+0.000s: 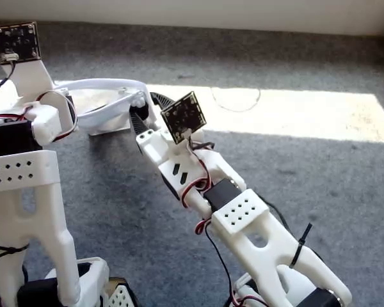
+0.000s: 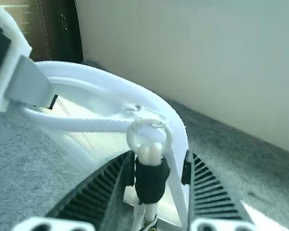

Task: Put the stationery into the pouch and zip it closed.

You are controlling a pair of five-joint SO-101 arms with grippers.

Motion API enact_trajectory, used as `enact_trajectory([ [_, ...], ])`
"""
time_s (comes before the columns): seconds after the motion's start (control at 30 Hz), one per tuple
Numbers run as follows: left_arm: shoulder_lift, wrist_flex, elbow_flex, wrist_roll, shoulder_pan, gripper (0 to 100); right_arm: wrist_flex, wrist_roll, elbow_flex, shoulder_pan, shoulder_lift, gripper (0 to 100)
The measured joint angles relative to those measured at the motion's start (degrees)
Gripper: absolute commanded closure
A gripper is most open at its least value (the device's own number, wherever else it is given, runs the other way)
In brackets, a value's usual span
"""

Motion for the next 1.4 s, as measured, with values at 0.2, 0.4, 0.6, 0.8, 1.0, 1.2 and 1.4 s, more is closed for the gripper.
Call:
enact_trajectory([
  [0.2, 0.0, 0.0, 0.0, 0.0, 0.0, 99, -2.02, 0.0, 0.0, 0.0, 0.0, 84.2],
  [0.4, 0.0, 0.0, 0.0, 0.0, 0.0, 99, -2.2, 0.0, 0.0, 0.0, 0.0, 84.2],
  [0.6, 0.0, 0.0, 0.0, 0.0, 0.0, 99, -2.2, 0.0, 0.0, 0.0, 0.0, 84.3],
  [0.8, 0.0, 0.0, 0.0, 0.0, 0.0, 99, -2.29, 0.0, 1.41, 0.0, 0.0, 84.3],
  [1.0, 0.0, 0.0, 0.0, 0.0, 0.0, 99, -2.29, 0.0, 2.2, 0.0, 0.0, 84.3],
  [1.2, 0.0, 0.0, 0.0, 0.0, 0.0, 99, -2.29, 0.0, 2.2, 0.0, 0.0, 84.5],
  [1.4, 0.0, 0.0, 0.0, 0.0, 0.0, 99, -2.29, 0.0, 4.31, 0.0, 0.0, 89.3],
])
